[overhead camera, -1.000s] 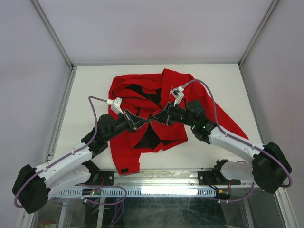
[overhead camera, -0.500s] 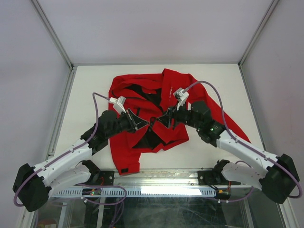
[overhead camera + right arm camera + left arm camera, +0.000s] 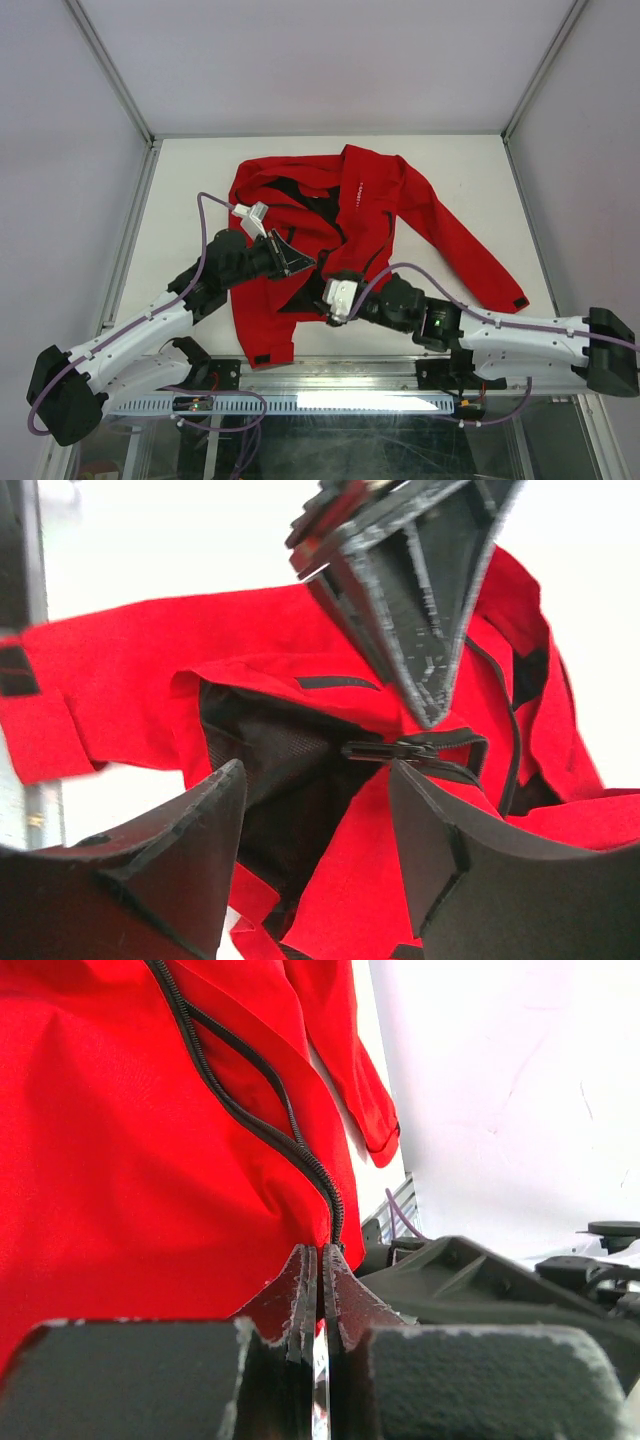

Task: Zip up the jacket

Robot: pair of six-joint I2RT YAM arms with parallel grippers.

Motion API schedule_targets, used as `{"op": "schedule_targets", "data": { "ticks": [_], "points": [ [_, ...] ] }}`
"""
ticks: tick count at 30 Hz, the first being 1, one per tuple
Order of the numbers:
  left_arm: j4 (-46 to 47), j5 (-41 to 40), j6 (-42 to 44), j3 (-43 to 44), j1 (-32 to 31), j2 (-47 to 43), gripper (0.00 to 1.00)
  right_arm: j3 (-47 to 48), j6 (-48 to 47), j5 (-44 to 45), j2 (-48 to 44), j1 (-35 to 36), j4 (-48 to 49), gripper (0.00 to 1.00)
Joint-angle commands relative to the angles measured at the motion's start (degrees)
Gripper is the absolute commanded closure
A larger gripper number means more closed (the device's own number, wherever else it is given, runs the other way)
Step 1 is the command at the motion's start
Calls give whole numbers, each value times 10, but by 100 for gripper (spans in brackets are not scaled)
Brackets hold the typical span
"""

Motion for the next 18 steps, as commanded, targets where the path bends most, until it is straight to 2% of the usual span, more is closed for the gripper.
{"op": "schedule_targets", "data": {
  "ticks": [1,9,13,18],
  "points": [
    [16,26,9,28,-4,-7,100,-25,-150,165,31,62,152,38],
    [21,29,4,27,-5,-7,100,-61,-219,271,100,102,347,37],
    [22,29,3,25,-4,-7,100,-61,-224,283,118,104,373,40],
    [22,25,6,22,-5,-10,100,-60,-221,295,114,104,355,53]
  ]
}}
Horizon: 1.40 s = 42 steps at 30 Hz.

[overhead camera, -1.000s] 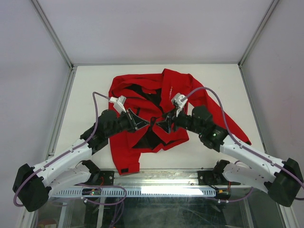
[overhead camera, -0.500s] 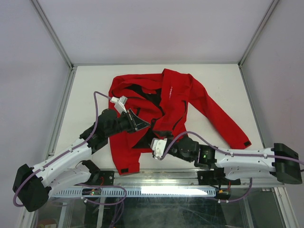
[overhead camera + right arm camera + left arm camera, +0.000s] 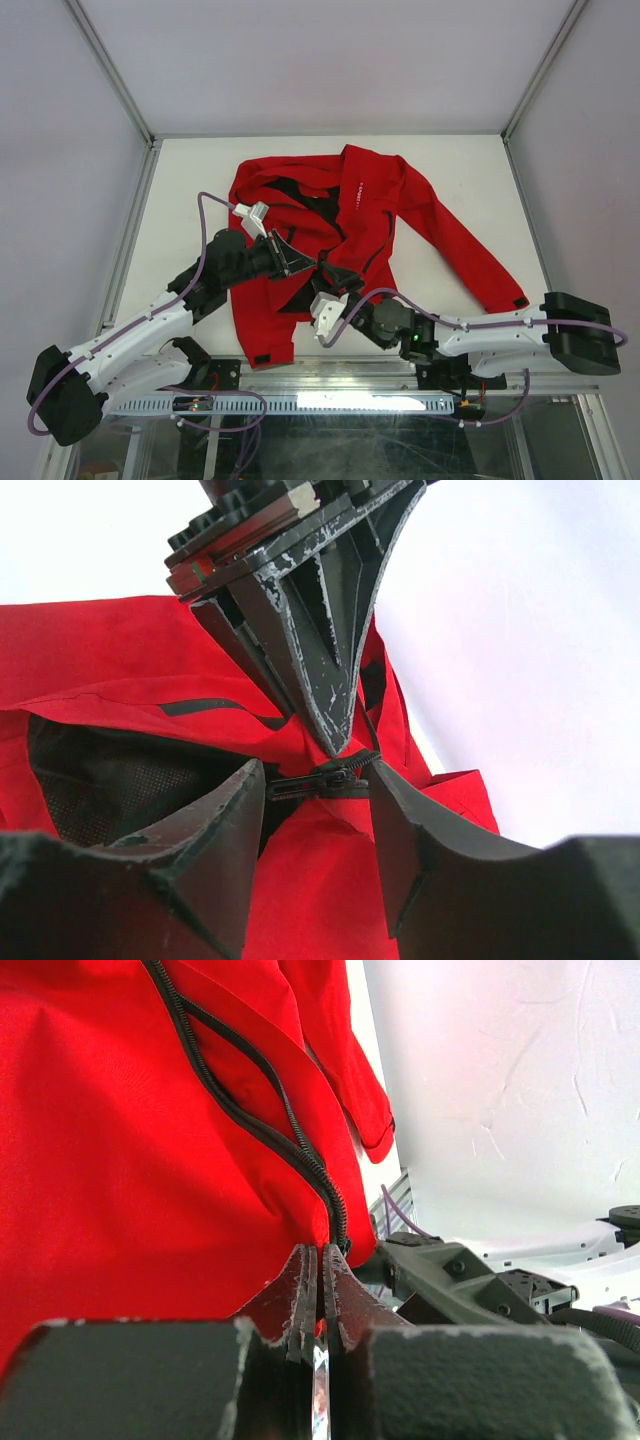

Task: Zip up the jacket

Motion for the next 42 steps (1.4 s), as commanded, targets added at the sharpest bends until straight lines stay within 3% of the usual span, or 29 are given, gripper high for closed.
{"op": "schedule_targets", "data": {
  "ticks": [1,4,9,18,23,31,33,38,42],
  "points": [
    [21,13,7,21,-4,-10,100,3,1,30,-18,3,40,57],
    [20,11,9,19,-5,-9,100,6,29,16,-47,3,-8,68],
    [13,8,16,21,-5,-10,100,17,54,-2,-71,2,-83,72],
    [6,10,26,25,-5,-14,100,36,99,-22,-67,-25,-113,90],
    [-2,8,31,25,-4,-15,100,44,115,-30,-68,-34,-118,95],
    [-2,16,35,26,-5,-15,100,58,133,-55,-60,-51,-132,93],
    [-2,18,35,27,-5,-15,100,64,139,-59,-53,-57,-144,99],
    [-31,26,60,32,-6,-13,100,109,176,-73,-43,-95,-228,100],
    [-108,6,94,37,-13,-11,100,170,210,-146,-36,-153,-363,100]
  ]
}}
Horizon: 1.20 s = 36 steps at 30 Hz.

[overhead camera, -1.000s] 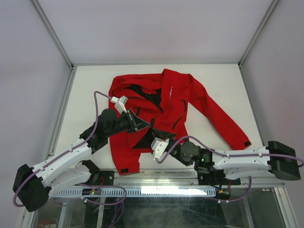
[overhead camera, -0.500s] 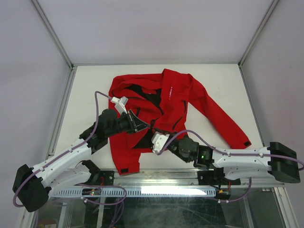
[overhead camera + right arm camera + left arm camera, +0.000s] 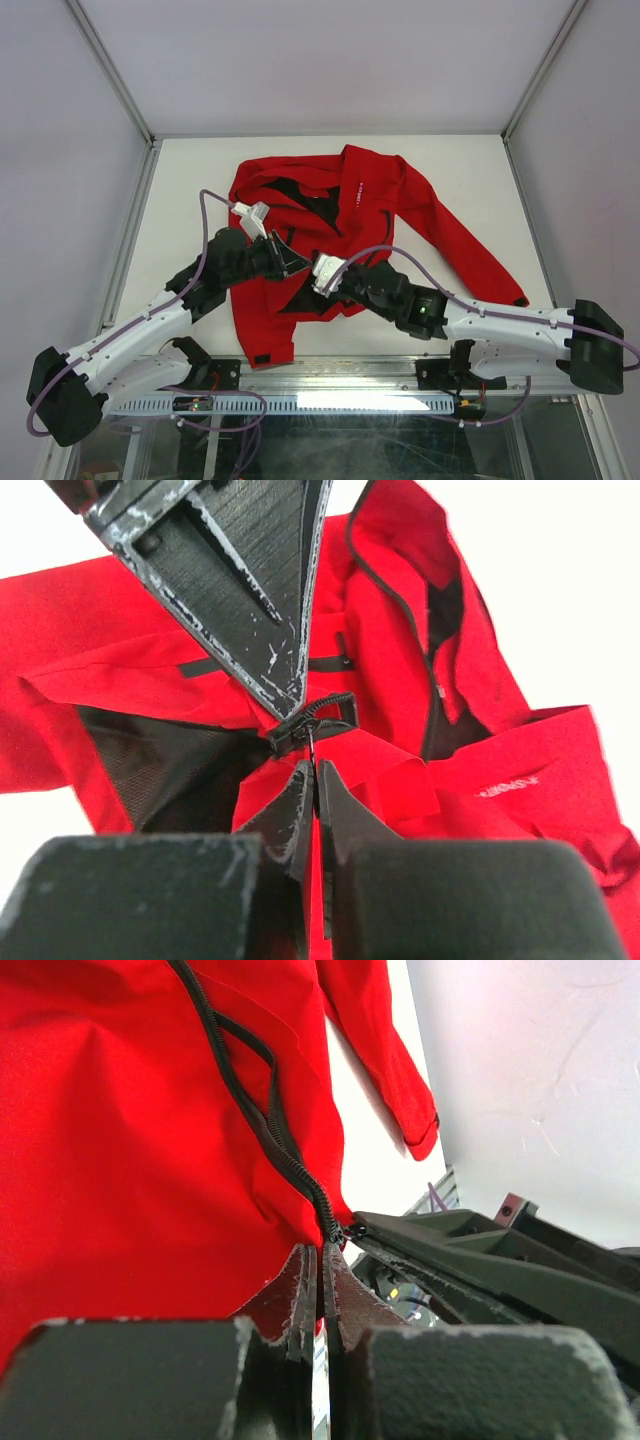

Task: Zip up the jacket

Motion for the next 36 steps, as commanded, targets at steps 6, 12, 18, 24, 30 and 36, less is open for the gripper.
{"op": "schedule_targets", "data": {
  "ticks": [6,12,18,24,30,36],
  "points": [
    [-150,-12,103,38,-40,30,100,171,81,-181,52,-131,-252,100],
    [-115,-11,105,42,-44,29,100,203,97,-248,98,-138,-261,100],
    [-86,18,120,43,-43,9,100,181,104,-265,105,-143,-207,88],
    [-75,29,118,41,-44,-1,100,169,111,-260,112,-152,-180,84],
    [-75,29,116,40,-44,-3,100,156,105,-307,107,-154,-176,81],
    [-76,27,114,40,-44,-4,100,140,87,-335,109,-155,-157,77]
  ]
}}
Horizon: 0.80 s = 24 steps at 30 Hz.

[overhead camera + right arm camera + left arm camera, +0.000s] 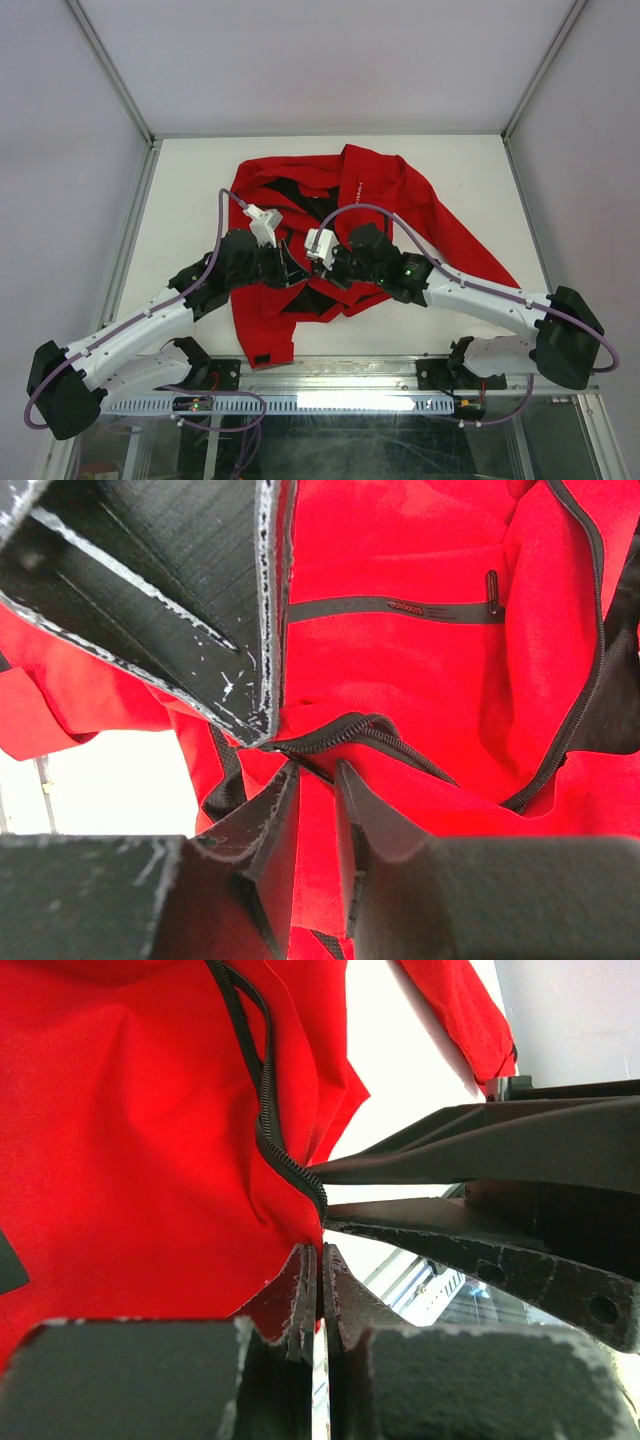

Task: Zip up the jacket

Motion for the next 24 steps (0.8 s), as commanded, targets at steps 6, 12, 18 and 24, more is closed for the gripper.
{"op": "schedule_targets", "data": {
  "ticks": [6,12,18,24],
  "points": [
    [19,46,-2,4,-12,-21,100,-15,-29,-30,4,-5,76,76],
    [18,38,-3,0,-13,-24,100,-27,-39,-71,-6,-6,88,73],
    [15,33,-5,-1,-12,-27,100,-41,-53,-92,-13,-5,96,73],
    [11,44,-1,0,-12,-24,100,-39,-54,-97,-12,-6,103,99]
  ]
}}
